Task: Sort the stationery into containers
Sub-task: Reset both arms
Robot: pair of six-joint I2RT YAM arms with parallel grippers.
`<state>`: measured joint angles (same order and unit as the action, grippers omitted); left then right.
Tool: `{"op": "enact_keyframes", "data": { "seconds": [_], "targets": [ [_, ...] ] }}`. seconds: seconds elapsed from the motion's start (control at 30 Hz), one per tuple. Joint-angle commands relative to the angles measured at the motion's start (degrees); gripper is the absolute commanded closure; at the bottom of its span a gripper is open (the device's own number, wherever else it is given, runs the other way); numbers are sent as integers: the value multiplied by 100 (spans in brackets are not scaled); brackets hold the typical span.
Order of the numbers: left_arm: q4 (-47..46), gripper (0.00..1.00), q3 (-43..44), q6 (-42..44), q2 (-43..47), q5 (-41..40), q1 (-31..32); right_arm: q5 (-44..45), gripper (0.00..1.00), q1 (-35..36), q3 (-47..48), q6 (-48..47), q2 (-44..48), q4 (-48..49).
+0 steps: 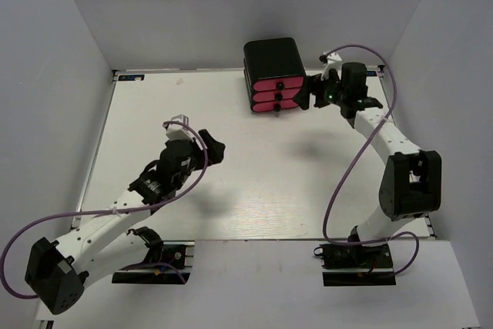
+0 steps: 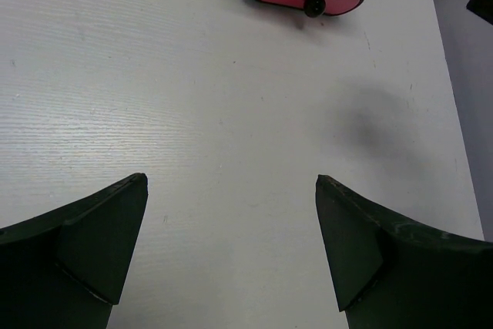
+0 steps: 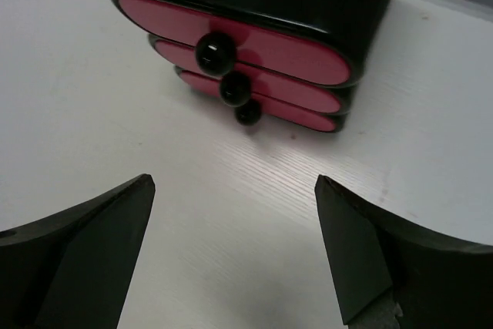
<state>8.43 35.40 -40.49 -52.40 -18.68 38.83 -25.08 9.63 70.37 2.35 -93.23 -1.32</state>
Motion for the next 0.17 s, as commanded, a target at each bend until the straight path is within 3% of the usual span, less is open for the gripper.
{"op": "enact_keyframes", "data": {
  "seconds": [0.0, 0.13],
  "targets": [
    [-113, 1, -173, 67, 388, -119, -24, 829, 10, -110, 189, -1175, 452, -863],
    [-341, 1, -235, 191, 564, -119, -24, 645, 10, -93, -812, -1053, 1323, 43]
  ]
}}
